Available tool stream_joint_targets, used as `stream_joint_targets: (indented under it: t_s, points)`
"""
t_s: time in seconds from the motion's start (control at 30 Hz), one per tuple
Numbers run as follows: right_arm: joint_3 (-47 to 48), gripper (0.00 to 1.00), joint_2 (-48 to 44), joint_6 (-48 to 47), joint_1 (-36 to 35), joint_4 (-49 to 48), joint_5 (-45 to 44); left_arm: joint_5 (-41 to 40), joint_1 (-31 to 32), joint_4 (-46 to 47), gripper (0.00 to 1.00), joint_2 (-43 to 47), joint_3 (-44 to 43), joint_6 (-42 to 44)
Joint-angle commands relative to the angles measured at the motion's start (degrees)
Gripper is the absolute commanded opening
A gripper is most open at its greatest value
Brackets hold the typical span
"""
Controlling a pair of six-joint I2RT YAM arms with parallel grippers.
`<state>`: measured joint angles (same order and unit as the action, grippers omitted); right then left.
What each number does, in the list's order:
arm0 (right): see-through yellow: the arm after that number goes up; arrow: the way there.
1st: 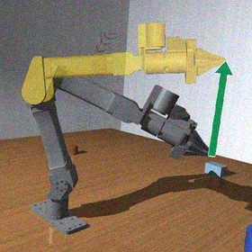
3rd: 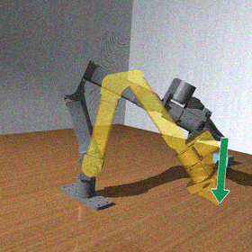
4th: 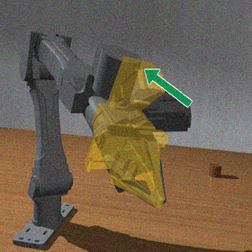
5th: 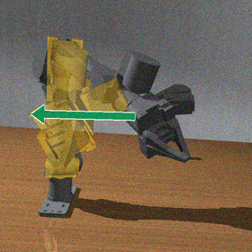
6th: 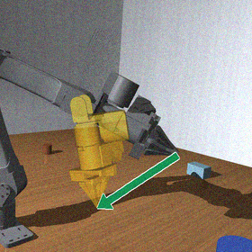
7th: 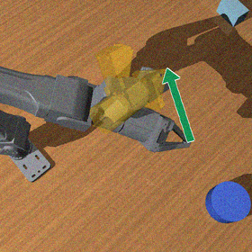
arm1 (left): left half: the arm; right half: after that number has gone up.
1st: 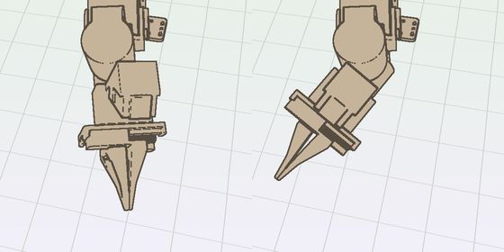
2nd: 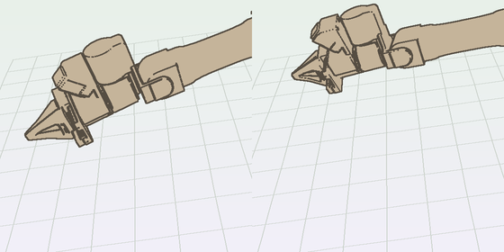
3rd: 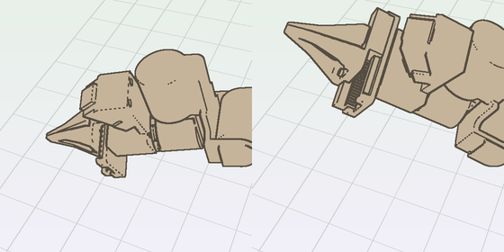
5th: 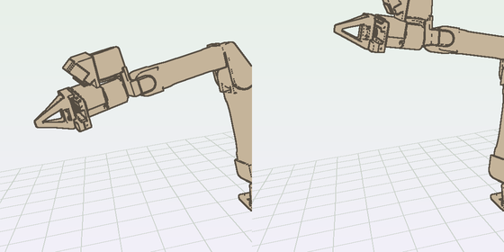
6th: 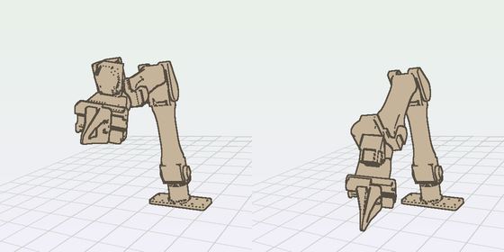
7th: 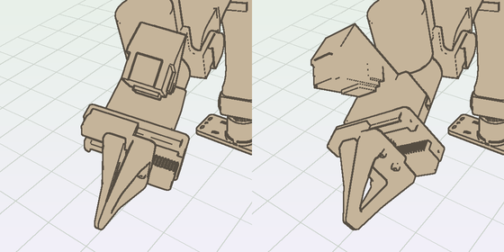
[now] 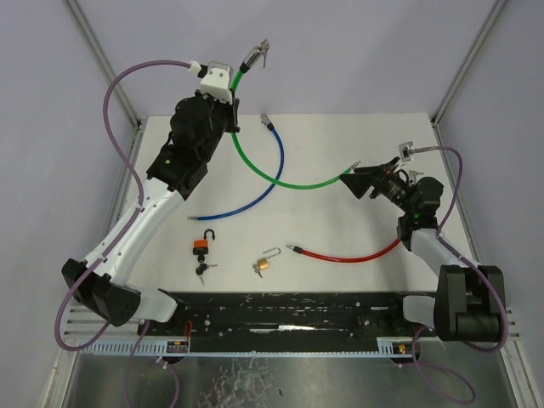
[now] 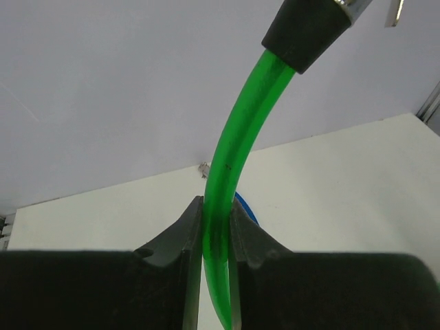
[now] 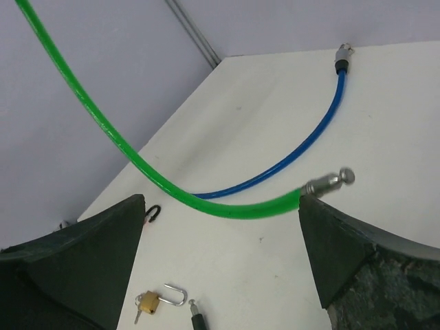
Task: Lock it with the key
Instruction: Lock the lock.
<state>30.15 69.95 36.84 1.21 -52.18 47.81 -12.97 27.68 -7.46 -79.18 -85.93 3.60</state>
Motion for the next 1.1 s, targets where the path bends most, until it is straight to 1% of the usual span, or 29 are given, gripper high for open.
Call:
stream_joint_targets:
  t_s: [0.0,0.1,0.17,0.23,0.33,0.4,0.53,0.6,0.67,0.8,1.07]
  points:
    - [-1.57,1.0,3.37,11.23,0.31,-18.91,-6.49,1.59,-0.34,3.51,0.0,0.02,-3.9,-2.74]
    - [-2.61,1.0,9.52,17.67,0.24,-24.92,-6.86,2.7,-0.35,3.51,0.0,0.1,-4.09,-3.49]
    - [-3.38,1.0,12.97,21.82,-0.39,-32.25,-6.47,3.46,-0.31,3.51,0.0,0.42,-4.0,-3.92]
    - [-3.6,1.0,14.44,23.37,-1.19,-35.44,-6.58,3.78,-0.35,3.6,0.0,0.62,-3.98,-4.11]
    - [-3.35,1.0,13.53,20.12,-3.35,-31.44,-8.07,4.55,-0.34,3.77,0.0,0.98,-3.9,-4.62]
    - [-3.07,0.99,13.73,18.72,-5.17,-30.66,-8.59,5.33,-0.35,3.94,0.0,1.25,-3.7,-5.08]
    - [-2.78,0.9,15.65,20.77,-6.65,-35.57,-8.44,5.16,-0.28,4.19,0.0,1.52,-3.18,-5.45]
    - [-3.04,0.87,15.99,21.74,-6.75,-36.74,-8.13,4.27,-0.35,4.45,0.0,1.52,-2.98,-5.41]
    - [-3.38,0.87,15.72,21.79,-6.84,-36.89,-8.01,2.93,-0.35,4.63,0.0,1.34,-2.95,-5.29]
    - [-4.05,0.91,15.41,21.68,-6.84,-37.58,-8.68,0.07,-0.84,5.07,0.0,0.84,-3.51,-5.47]
    - [-3.92,0.92,17.98,23.2,-6.93,-41.43,-8.75,-0.55,-2.96,4.43,0.0,-1.02,-6.66,-7.24]
